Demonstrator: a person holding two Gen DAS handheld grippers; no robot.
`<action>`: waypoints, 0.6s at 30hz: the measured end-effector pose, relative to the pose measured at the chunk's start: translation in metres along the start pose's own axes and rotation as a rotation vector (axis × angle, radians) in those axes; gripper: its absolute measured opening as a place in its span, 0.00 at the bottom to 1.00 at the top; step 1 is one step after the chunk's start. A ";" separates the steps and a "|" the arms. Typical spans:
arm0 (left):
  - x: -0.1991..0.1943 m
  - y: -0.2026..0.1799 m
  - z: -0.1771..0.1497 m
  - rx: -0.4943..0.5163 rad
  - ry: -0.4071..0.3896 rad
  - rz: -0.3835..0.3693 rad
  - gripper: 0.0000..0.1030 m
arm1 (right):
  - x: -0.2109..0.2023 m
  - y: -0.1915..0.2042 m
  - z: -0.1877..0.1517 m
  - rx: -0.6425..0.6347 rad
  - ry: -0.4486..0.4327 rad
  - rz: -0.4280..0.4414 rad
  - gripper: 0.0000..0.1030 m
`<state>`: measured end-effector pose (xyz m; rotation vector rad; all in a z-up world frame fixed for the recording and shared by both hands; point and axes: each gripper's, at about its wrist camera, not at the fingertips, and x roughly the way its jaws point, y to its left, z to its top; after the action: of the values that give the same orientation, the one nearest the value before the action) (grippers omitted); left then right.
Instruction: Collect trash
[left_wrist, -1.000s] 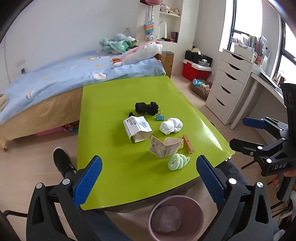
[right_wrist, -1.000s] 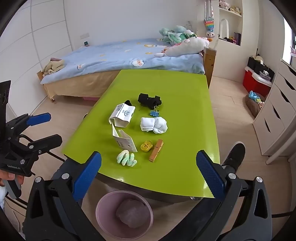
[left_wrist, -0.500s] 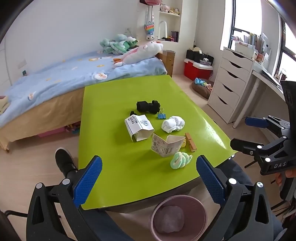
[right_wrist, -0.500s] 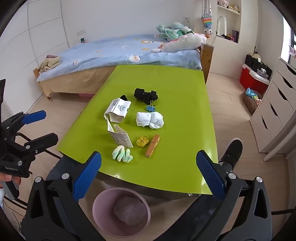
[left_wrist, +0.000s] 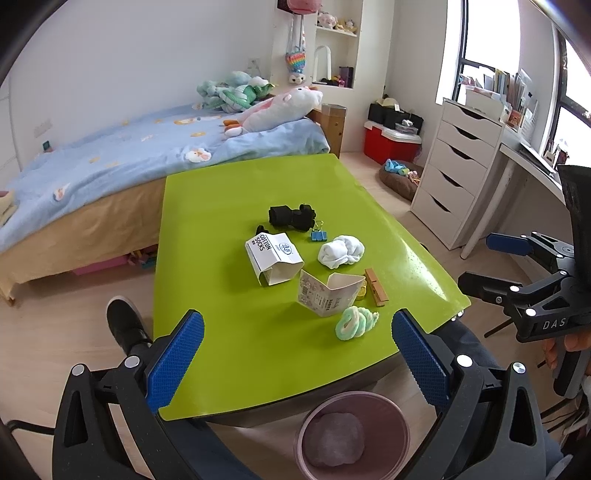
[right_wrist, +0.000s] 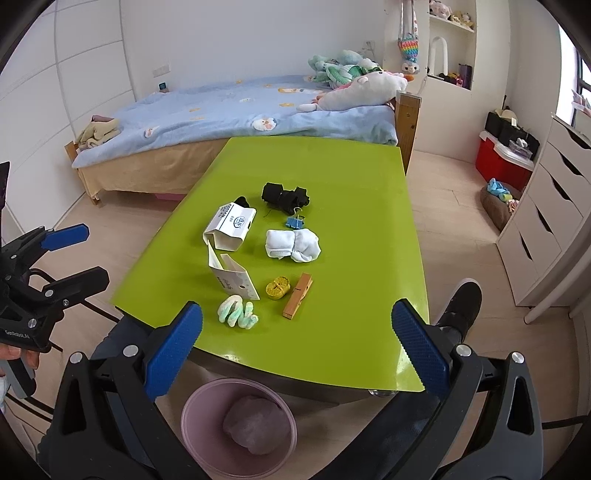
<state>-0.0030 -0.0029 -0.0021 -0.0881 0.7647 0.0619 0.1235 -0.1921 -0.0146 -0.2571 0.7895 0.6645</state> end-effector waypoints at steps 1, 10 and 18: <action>0.000 0.000 0.001 0.002 0.001 0.001 0.95 | 0.000 0.000 0.000 -0.001 0.001 0.000 0.97; 0.001 0.000 0.001 0.005 0.005 -0.002 0.95 | 0.000 0.001 0.000 0.003 0.001 0.013 0.97; 0.002 0.001 0.000 0.005 0.010 -0.004 0.95 | 0.000 0.000 -0.001 0.005 0.006 0.017 0.97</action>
<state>-0.0016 -0.0023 -0.0039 -0.0848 0.7747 0.0561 0.1230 -0.1920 -0.0155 -0.2482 0.7999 0.6779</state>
